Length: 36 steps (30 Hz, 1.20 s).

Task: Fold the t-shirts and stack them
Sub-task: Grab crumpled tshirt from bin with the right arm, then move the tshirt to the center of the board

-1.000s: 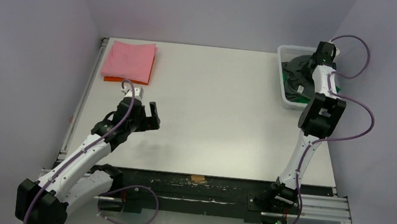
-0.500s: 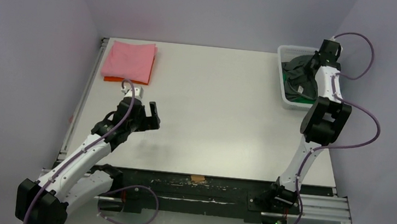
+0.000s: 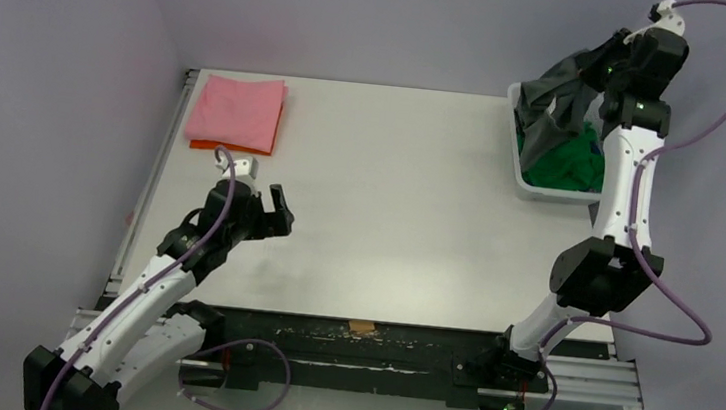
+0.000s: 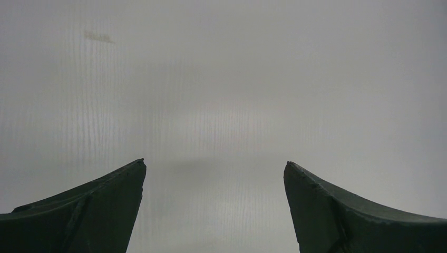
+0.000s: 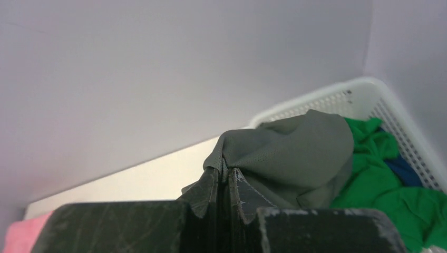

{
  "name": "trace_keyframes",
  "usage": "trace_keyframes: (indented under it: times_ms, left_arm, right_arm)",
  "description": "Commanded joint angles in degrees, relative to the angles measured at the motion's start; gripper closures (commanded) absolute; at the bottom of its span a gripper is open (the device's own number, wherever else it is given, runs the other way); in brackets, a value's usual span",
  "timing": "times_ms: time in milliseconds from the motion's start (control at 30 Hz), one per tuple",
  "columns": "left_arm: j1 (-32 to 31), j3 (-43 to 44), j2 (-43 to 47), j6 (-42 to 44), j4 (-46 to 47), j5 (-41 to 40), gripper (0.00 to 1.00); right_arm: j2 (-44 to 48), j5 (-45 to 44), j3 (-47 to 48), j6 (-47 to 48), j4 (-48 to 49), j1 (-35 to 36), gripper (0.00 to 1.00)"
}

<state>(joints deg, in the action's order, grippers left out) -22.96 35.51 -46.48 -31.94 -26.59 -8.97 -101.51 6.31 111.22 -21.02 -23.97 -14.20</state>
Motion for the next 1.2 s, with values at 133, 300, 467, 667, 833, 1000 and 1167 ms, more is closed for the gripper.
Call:
trace_keyframes:
  times_ms: [133,300,467,667,833,1000,1167]
  left_arm:
    - [0.02,-1.04,6.45,-1.20,1.58,0.84,0.00]
    - [0.03,-1.03,9.85,-2.70,-0.69,-0.19,0.00]
    - [0.05,-0.97,14.41,-5.06,-4.14,-1.94,0.00]
    - [0.02,-0.82,20.67,-8.58,-11.46,-5.86,0.00]
    - [0.04,-1.19,23.34,-10.21,-14.56,-7.18,0.00]
    - [0.02,-2.32,20.91,-11.48,-16.08,-3.37,0.00]
    - [0.02,-5.53,16.16,-13.24,-15.98,1.30,0.00]
  right_arm:
    - [7.78,15.78,11.70,-2.61,0.99,11.11,1.00]
    - [6.97,25.63,15.34,-7.32,2.18,20.60,1.00]
    - [5.37,34.21,17.40,-10.49,3.66,28.65,1.00]
    - [13.14,37.44,0.03,-6.28,2.43,30.06,1.00]
    - [25.75,24.31,-31.18,1.26,0.57,29.29,0.98]
    - [24.07,-4.91,-47.09,-0.24,-6.41,28.44,0.41]
    - [29.21,-15.43,-53.98,-3.77,-6.52,28.64,0.25]
